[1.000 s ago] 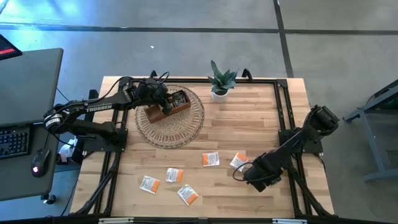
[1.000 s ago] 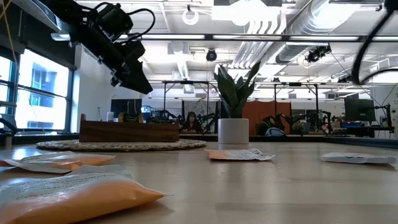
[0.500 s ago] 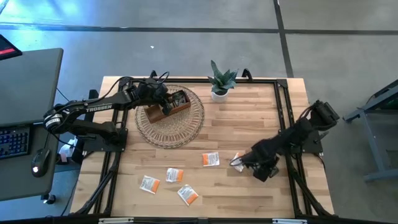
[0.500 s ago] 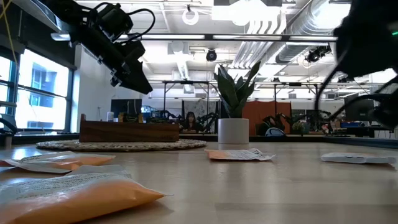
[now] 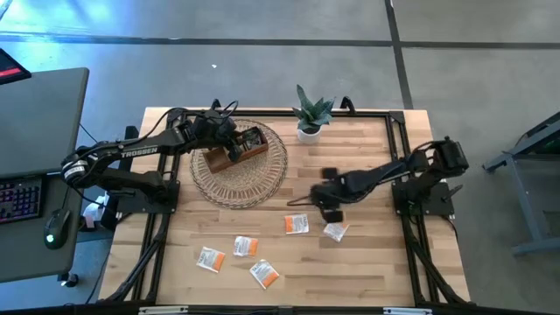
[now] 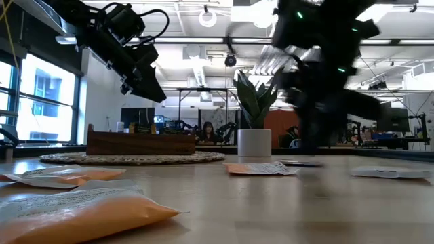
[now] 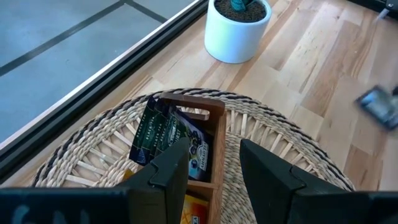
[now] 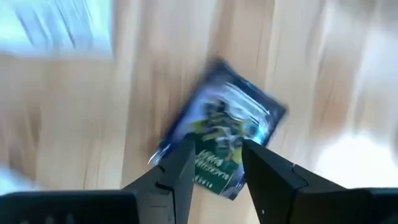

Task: Pick & Place Tea
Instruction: Put the black tea bag into the right section of the wooden organizer

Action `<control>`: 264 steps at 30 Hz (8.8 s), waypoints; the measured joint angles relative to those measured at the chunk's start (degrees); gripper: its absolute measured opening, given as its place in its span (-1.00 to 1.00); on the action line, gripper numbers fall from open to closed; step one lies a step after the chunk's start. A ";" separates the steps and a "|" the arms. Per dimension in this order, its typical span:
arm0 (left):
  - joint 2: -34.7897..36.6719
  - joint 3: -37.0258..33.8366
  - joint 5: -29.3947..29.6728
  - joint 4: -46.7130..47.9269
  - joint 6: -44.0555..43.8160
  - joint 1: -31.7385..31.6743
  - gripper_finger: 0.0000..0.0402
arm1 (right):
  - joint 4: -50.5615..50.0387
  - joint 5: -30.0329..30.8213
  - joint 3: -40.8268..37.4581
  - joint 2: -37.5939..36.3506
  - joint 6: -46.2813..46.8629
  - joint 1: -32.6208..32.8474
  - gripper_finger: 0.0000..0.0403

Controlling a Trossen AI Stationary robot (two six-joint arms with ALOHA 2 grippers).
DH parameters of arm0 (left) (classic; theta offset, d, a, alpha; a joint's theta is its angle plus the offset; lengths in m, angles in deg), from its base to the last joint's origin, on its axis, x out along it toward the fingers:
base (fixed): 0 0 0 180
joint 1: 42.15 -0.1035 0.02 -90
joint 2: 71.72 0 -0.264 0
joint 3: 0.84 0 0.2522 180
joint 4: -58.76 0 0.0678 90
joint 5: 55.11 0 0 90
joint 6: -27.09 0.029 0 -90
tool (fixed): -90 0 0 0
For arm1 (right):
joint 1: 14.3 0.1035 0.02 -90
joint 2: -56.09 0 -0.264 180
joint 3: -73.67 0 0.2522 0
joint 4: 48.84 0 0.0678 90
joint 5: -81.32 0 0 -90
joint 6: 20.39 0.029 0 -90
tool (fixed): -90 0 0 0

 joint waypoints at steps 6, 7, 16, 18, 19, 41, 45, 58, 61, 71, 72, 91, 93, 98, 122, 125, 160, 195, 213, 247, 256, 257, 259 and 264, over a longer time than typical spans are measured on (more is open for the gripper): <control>-0.01 0.00 -1.42 0.01 -0.86 0.00 -0.29 | 12.50 0.88 5.17 -0.03 -8.06 -2.05 -0.40; -0.01 0.00 -3.12 0.01 -1.74 -0.01 -0.29 | 12.02 1.80 6.72 -0.05 -5.43 -2.22 -0.41; -7.20 0.02 -18.15 -2.59 -6.03 5.13 -0.29 | 12.64 3.45 8.42 -0.20 40.57 -3.28 -0.42; -10.31 0.02 -17.33 -5.81 -6.04 7.92 -0.29 | 14.26 1.31 5.37 -0.20 49.01 -2.78 -0.42; -12.08 0.02 -17.15 -7.71 -6.03 9.25 -0.29 | 15.61 -0.06 3.69 -0.20 52.95 -2.47 -0.42; -38.41 16.42 -4.11 -15.85 3.43 20.62 -0.29 | 27.61 -3.79 -8.54 3.19 79.11 -4.19 -0.42; -43.50 21.26 -4.68 -8.73 3.43 20.65 -0.29 | 27.67 -2.80 -8.52 3.36 79.11 -5.13 -0.42; -46.90 24.26 -8.70 -7.11 2.50 21.62 -0.29 | 28.46 -4.78 -8.61 3.30 78.29 -10.49 -0.42; -46.93 24.26 -8.47 -7.35 -0.08 22.04 -0.29 | 29.11 -5.88 -8.65 3.32 77.82 -11.45 -0.42; -47.60 24.28 -8.77 -7.80 -5.44 22.20 -0.29 | 27.16 -8.12 -8.56 3.32 72.46 -10.70 -0.42; -47.63 24.28 -8.81 -7.84 -6.22 22.20 -0.29 | 26.76 -8.12 -8.52 3.31 72.93 -10.44 -0.42; -48.04 24.00 -10.66 -13.13 -8.58 25.35 -0.29 | 36.46 -13.68 -8.83 3.58 68.68 -9.52 -0.42; -48.04 24.00 -10.73 -13.11 -7.14 25.29 -0.29 | 36.57 -14.32 -8.79 3.16 66.80 -9.52 -0.42; -46.11 23.96 -8.08 -10.35 -6.03 25.21 -0.29 | 31.11 -13.91 -8.76 -1.33 65.01 -8.78 -0.45; -45.73 24.06 -5.79 -8.31 -11.27 25.15 -0.29 | 36.33 1.92 -8.59 5.96 13.08 6.50 -0.09; -47.58 24.21 -7.18 -10.58 -12.56 25.14 -0.29 | 37.15 2.95 -8.47 7.58 9.59 5.49 -0.04; -50.71 24.17 -14.44 -14.48 -15.05 25.06 -0.29 | 36.62 13.56 -8.70 6.12 0.47 8.48 -0.67; -50.82 24.13 -19.52 -15.51 -18.14 25.15 -0.29 | 33.15 4.93 -8.60 1.66 -4.47 12.47 -0.42; -50.86 24.13 -21.99 -16.49 -23.52 25.19 -0.29 | 34.39 7.10 -9.01 6.62 -14.90 7.53 -0.42; -49.87 24.01 -21.14 -16.47 -19.04 24.15 -0.29 | 39.24 11.23 -9.18 6.82 1.94 13.94 -0.96; -40.28 23.98 -20.80 -6.34 -14.35 17.20 -0.29 | 38.20 25.02 -9.15 0.29 1.91 14.88 -0.92; -38.67 24.06 -20.01 -4.34 -13.10 16.60 -0.29 | 39.09 26.12 -9.13 -0.43 1.54 14.12 -0.93; -34.69 24.02 -18.06 0.12 -10.49 15.68 -0.29 | 42.31 27.25 -9.13 -1.31 -0.05 11.83 -0.94; -24.32 24.06 -8.89 10.56 -5.53 14.19 -0.29 | 56.02 22.53 -9.06 -1.08 -2.83 2.11 -0.92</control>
